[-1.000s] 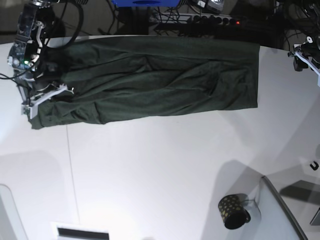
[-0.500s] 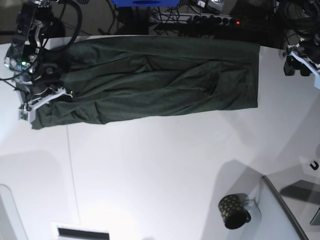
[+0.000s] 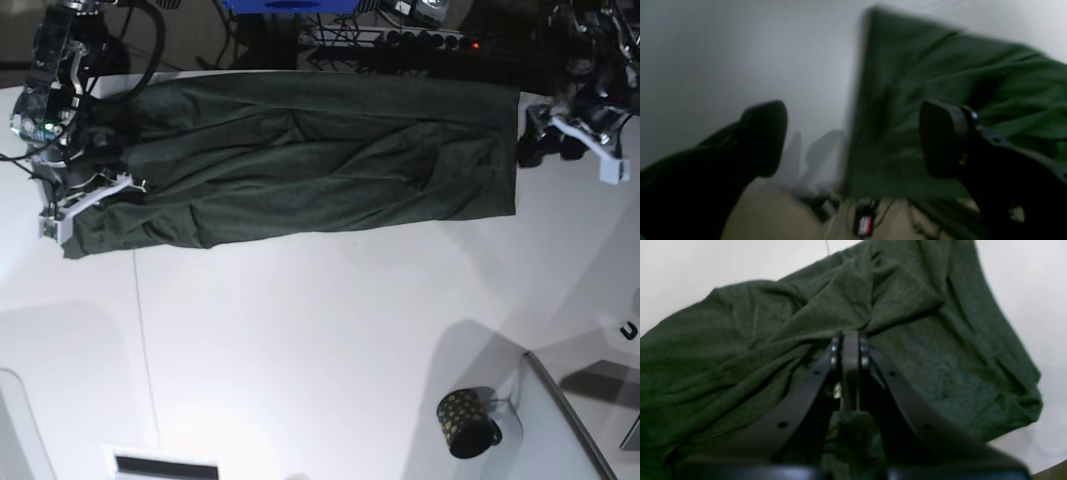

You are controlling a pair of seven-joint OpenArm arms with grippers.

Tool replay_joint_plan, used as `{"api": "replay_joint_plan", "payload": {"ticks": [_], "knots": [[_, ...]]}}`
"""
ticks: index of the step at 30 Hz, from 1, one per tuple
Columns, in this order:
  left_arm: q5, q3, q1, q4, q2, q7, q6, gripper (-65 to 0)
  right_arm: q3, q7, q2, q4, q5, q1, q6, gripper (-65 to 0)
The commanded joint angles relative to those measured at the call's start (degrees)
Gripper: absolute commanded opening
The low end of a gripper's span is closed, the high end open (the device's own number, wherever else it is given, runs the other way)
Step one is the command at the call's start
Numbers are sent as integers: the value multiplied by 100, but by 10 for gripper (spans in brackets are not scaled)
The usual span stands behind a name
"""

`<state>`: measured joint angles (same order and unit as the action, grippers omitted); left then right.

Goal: Layout the t-shirt on the table in an organized manner, then fold the t-shirt properly
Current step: 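Lower the left gripper onto the strip's other end and grasp it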

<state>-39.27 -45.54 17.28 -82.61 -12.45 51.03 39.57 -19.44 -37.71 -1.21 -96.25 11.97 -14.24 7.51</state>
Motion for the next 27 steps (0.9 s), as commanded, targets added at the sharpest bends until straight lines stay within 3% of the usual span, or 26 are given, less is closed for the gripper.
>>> {"api": "replay_joint_plan", "payload": {"ticks": [1, 8, 14, 18, 21, 27], "knots": [[-34, -4, 0, -25, -17, -78, 43, -54, -12, 101, 20, -85, 30, 39, 27, -639], [713, -4, -282, 292, 177, -105, 43, -54, -12, 101, 47, -76, 30, 22, 27, -641], [1408, 57, -317, 933, 177, -1089, 43, -54, -12, 101, 29, -50, 30, 39, 27, -641], [1452, 479, -440, 1434, 159, -1151, 43, -54, -12, 101, 20, -50, 30, 48, 27, -641], [1452, 717, -431, 1443, 256, -1441, 43, -54, -12, 101, 20, -50, 30, 39, 27, -641], [1452, 1147, -422, 1470, 300, -1476, 43, -54, -12, 101, 38, -50, 30, 22, 27, -641]]}}
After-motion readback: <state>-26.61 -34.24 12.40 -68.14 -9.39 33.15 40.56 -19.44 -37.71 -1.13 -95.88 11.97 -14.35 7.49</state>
